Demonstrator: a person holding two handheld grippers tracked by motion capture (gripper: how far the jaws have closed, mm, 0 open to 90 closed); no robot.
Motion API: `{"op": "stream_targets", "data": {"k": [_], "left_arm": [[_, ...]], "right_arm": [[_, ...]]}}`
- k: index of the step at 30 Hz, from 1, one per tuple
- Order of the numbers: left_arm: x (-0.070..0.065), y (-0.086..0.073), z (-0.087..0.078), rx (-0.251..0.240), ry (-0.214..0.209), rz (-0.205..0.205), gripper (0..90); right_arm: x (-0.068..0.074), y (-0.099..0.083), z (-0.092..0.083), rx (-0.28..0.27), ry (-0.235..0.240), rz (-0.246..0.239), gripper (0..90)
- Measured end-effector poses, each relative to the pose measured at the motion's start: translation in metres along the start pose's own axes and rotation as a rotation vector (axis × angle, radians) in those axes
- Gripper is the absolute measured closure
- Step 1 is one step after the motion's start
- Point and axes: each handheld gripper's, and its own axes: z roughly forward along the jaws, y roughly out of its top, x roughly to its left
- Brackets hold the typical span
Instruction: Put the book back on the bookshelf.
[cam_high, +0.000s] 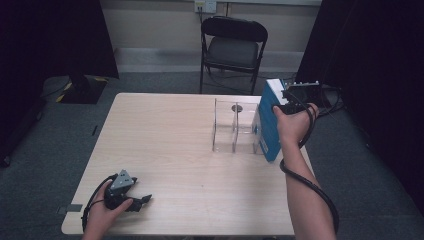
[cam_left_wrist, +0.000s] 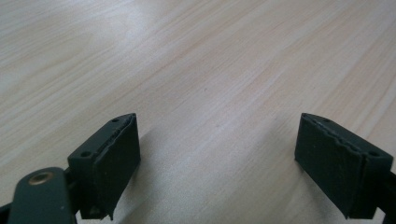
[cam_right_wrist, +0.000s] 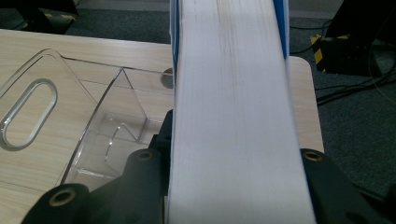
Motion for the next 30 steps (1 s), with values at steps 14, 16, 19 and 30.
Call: {"op": "stream_targets", "data": {"k": [14,16,19,30], "left_arm": [[-0.001,-0.001,0.000,-0.004,-0.002,0.001,13.7],[-0.001,-0.001,0.000,-0.004,-0.002,0.001,13.7],[-0.001,-0.001,0.000,-0.004,-0.002,0.001,13.7],[-0.001,-0.001,0.000,-0.004,-0.002,0.001,13.7]], "right_arm": [[-0.003,-0.006,-0.003,-0.035,0.042,-0.048,41.9],[-0.003,-0.007,-0.004,-0.033,0.052,-0.045,40.0],[-0.005,-0.008,-0.006,-0.033,0.060,-0.044,38.8],[-0.010,-0.012,-0.013,-0.019,0.091,-0.046,30.8]]}}
